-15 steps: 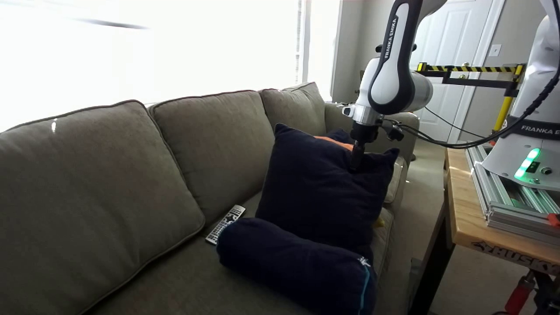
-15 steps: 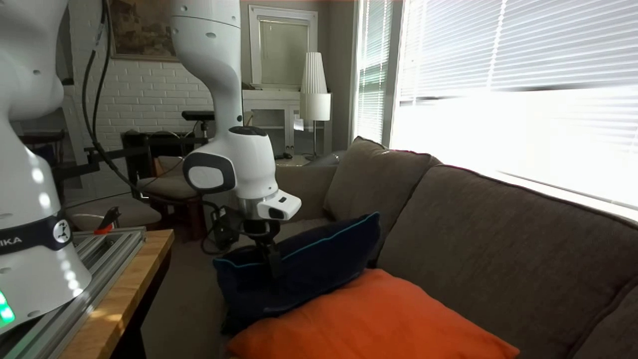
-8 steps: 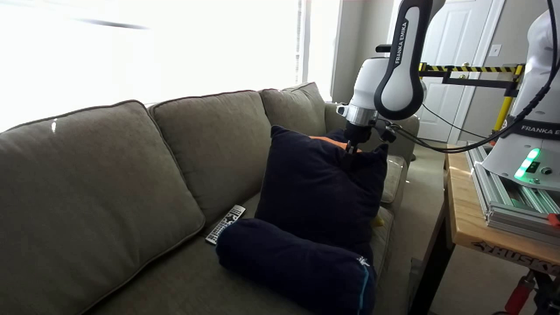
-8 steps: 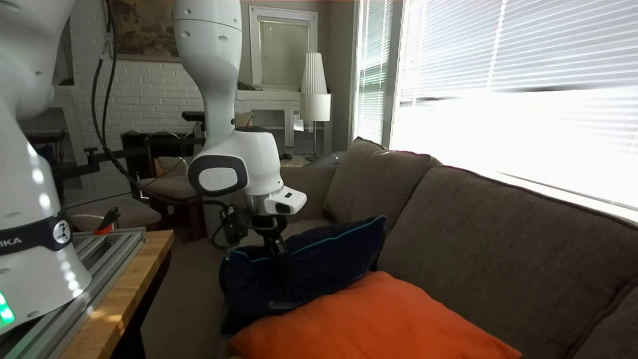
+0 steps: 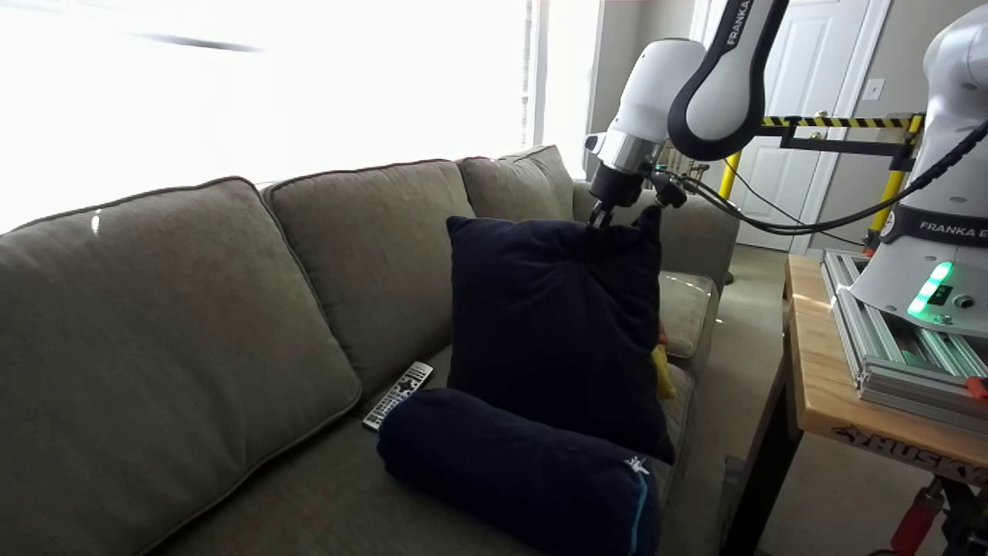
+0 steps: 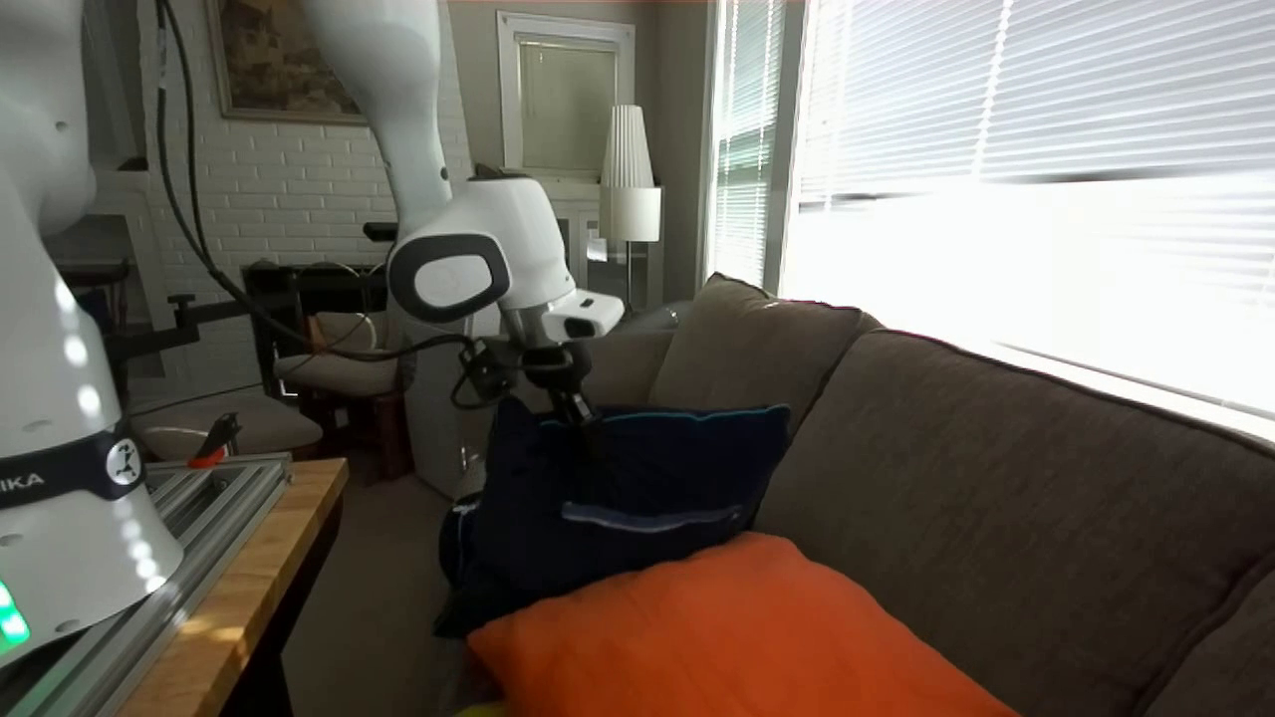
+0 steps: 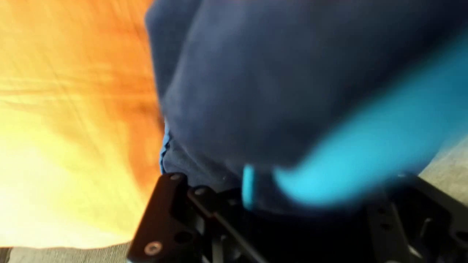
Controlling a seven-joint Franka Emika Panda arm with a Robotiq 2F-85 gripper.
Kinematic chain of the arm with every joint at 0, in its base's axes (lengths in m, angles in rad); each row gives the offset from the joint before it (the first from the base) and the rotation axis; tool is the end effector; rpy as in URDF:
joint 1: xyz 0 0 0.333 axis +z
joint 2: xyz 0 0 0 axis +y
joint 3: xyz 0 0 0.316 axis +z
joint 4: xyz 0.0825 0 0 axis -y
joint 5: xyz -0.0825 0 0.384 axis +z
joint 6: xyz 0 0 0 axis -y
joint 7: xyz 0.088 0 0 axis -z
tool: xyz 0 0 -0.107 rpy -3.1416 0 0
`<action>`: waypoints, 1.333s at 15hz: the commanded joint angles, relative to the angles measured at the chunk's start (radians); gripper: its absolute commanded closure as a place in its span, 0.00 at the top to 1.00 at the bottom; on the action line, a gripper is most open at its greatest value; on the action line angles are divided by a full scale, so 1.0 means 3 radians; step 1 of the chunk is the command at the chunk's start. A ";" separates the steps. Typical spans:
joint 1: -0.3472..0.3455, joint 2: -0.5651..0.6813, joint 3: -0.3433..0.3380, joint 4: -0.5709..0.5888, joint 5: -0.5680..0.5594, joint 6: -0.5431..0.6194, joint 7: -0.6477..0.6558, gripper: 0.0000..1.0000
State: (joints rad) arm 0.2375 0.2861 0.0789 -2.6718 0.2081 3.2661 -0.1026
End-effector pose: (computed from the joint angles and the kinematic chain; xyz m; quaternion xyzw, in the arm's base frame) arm 0.4181 0.1173 0.1747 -0.9833 -0.0996 -0.1496 0.0299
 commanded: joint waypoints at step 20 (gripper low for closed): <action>-0.0176 -0.1313 -0.0040 0.0520 -0.0730 -0.0572 0.0599 0.00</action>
State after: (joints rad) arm 0.2003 -0.0469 0.0565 -2.5394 0.0377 3.1078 0.0285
